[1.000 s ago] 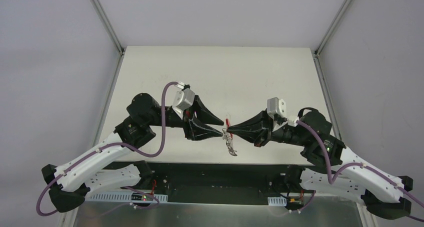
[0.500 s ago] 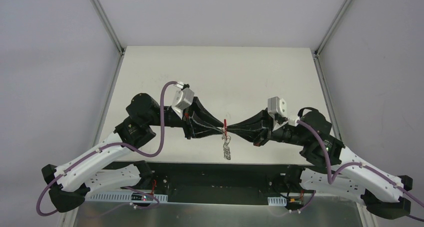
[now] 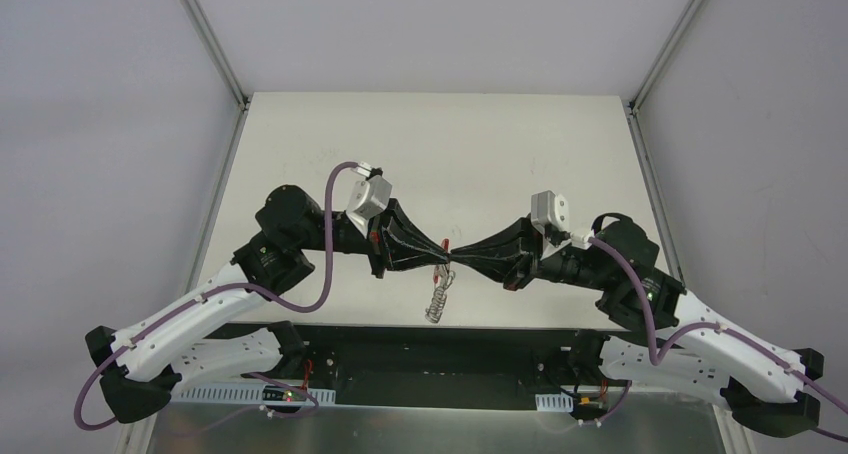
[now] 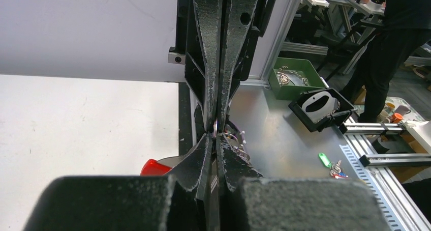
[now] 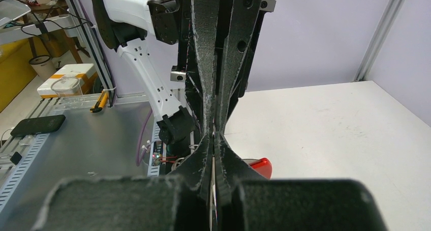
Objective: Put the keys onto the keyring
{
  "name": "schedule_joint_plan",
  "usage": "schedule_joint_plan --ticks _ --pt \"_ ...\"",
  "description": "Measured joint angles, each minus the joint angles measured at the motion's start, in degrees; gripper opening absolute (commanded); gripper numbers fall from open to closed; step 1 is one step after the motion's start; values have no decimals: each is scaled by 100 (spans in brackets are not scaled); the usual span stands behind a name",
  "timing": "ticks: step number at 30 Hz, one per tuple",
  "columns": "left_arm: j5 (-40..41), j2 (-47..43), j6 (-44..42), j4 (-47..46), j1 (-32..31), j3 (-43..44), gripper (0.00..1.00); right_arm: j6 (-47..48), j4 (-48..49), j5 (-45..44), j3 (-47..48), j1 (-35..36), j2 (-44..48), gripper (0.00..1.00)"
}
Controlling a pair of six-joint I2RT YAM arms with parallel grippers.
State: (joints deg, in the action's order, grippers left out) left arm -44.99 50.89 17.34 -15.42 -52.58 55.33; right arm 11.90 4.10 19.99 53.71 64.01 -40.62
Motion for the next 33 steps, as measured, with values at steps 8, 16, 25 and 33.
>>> schedule_joint_plan --ticks 8,16,25,33 --pt "63 2 -57 210 0 24 0 -48 -269 -74 74 0 2 13" --pt "175 256 -407 1679 -33 643 0 96 -2566 -195 1558 0 -466 27" --pt "-90 955 -925 3375 -33 1547 0 254 -4509 -149 2846 0 -1495 27" --pt "-269 1357 -1207 4387 -33 2020 0 275 -5060 -76 2885 -2 -1864 26"
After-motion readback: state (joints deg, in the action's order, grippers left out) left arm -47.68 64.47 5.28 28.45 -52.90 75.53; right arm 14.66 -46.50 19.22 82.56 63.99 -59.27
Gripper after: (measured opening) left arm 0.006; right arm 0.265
